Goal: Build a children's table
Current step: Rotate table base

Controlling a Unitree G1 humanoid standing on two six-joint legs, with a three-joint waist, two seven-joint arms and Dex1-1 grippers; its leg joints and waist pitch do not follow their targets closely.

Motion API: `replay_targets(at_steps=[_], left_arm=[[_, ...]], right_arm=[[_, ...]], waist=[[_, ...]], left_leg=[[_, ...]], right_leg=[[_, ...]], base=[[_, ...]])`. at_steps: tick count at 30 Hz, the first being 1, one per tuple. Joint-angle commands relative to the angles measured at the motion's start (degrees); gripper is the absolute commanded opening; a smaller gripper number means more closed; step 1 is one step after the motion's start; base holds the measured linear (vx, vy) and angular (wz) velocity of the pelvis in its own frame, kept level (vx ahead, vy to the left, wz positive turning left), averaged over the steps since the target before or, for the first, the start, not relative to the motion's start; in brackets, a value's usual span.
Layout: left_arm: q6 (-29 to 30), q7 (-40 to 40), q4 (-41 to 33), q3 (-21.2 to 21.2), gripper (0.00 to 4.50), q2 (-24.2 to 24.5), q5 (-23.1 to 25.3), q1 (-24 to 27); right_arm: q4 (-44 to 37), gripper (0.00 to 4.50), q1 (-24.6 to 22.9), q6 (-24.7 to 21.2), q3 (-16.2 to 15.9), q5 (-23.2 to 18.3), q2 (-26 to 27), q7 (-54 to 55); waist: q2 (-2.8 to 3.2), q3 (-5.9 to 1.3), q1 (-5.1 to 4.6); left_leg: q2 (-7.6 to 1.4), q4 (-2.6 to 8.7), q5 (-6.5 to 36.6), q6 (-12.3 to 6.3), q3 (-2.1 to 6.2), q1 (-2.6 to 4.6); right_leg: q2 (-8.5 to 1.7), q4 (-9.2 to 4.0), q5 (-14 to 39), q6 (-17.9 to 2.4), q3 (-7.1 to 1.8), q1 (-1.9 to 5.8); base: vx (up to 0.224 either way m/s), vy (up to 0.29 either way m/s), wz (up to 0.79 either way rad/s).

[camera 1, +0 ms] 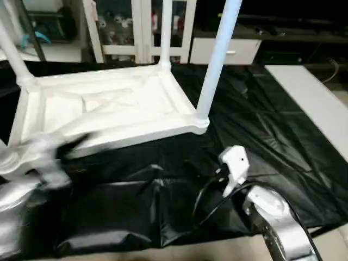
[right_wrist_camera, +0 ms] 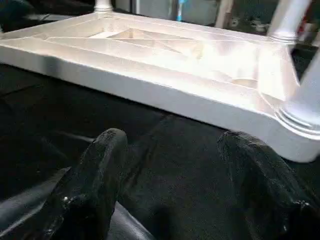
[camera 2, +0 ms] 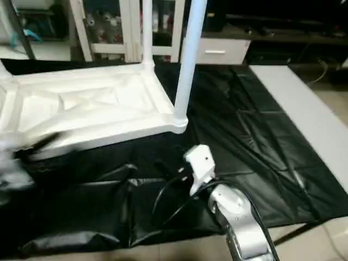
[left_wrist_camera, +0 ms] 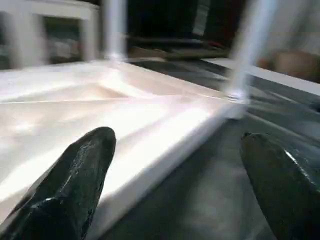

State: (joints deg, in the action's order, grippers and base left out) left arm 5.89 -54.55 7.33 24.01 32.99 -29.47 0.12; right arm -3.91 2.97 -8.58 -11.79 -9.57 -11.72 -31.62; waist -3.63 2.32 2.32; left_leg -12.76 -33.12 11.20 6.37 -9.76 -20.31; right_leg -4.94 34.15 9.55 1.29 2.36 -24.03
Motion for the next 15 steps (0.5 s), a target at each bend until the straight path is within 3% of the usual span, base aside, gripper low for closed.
replay_targets(at_steps=[1, 3, 4, 6, 8, 9, 10, 15], left_arm=[[-0.7, -0.4, 1.4, 3.5, 4.45, 1.7, -1.1, 1.2], [-0.7, -0.5, 2.0, 5.7, 4.45, 3.0, -1.7, 2.3], [-0.2, -0.7, 2.3, 8.1, 4.45, 4.3, -2.7, 3.5], [0.1, -1.0, 3.4, 10.7, 4.45, 5.9, -3.5, 4.7], [0.1, -1.4, 4.0, 11.5, 4.45, 6.5, -3.7, 5.0], [0.1, -1.6, 4.4, 12.0, 4.45, 7.0, -3.7, 5.3], [0.1, -1.6, 4.7, 12.2, 4.45, 7.1, -3.7, 5.2], [-2.0, -2.0, 11.9, 14.5, 4.45, 10.3, -3.4, 2.8]], right_arm=[[0.5, 3.21, 0.9, 0.5, 0.3, -0.3, -0.5, -0.8], [1.0, 3.21, 1.3, 0.6, 0.4, -0.4, -0.6, -1.1], [1.7, 3.21, 1.8, 0.8, 0.5, -0.5, -0.6, -1.3], [2.5, 3.21, 2.4, 1.0, 0.4, -0.5, -0.3, -1.5], [2.9, 3.21, 2.6, 1.2, 0.4, -0.4, -0.2, -1.5], [3.2, 3.21, 2.7, 1.6, 0.2, -0.3, 0.0, -1.6], [3.2, 3.21, 2.8, 1.6, 0.2, -0.3, 0.0, -1.6], [3.4, 3.21, 2.7, 2.0, 0.4, -0.1, -0.1, -1.9]], waist=[[1.40, -2.21, 0.14], [1.41, -2.16, 0.46], [1.09, -2.24, 0.64], [1.19, -2.18, 0.86], [1.08, -2.22, 1.01], [1.52, -2.20, 1.33], [1.11, -2.16, 1.30], [1.69, -2.21, 1.39]], left_leg=[[-0.16, 5.04, 22.3, 0.29, -0.39, 0.44], [-0.16, 5.18, 22.1, 0.40, -0.30, 0.49], [-0.27, 5.21, 22.6, 0.72, -0.32, 0.80], [-0.24, 5.33, 23.3, 1.08, -0.28, 0.79], [-0.18, 5.23, 23.2, 1.17, -0.33, 0.86], [-0.18, 5.28, 23.4, 1.37, -0.28, 0.93], [-0.16, 5.27, 23.9, 1.32, -0.34, 0.88], [-0.04, 5.40, 24.1, 1.86, -0.03, 0.85]], right_leg=[[-1.02, -3.96, 17.8, -8.0, -1.54, 1.59], [-1.05, -3.71, 16.9, -8.0, -1.58, 1.67], [-1.05, -3.77, 16.5, -8.1, -1.53, 1.58], [-1.08, -3.66, 15.9, -8.2, -1.59, 1.63], [-1.08, -3.62, 15.4, -8.4, -1.62, 1.59], [-1.21, -3.60, 15.4, -8.5, -1.67, 1.64], [-1.18, -3.71, 15.9, -8.4, -1.67, 1.62], [-1.29, -3.69, 15.8, -8.4, -1.66, 1.91]], base=[[0.000, 0.000, 0.00], [0.000, 0.000, 0.00], [0.000, 0.000, 0.00], [0.000, 0.000, 0.00], [0.000, 0.000, 0.00], [0.000, 0.000, 0.00], [0.000, 0.000, 0.00], [0.000, 0.000, 0.00]])
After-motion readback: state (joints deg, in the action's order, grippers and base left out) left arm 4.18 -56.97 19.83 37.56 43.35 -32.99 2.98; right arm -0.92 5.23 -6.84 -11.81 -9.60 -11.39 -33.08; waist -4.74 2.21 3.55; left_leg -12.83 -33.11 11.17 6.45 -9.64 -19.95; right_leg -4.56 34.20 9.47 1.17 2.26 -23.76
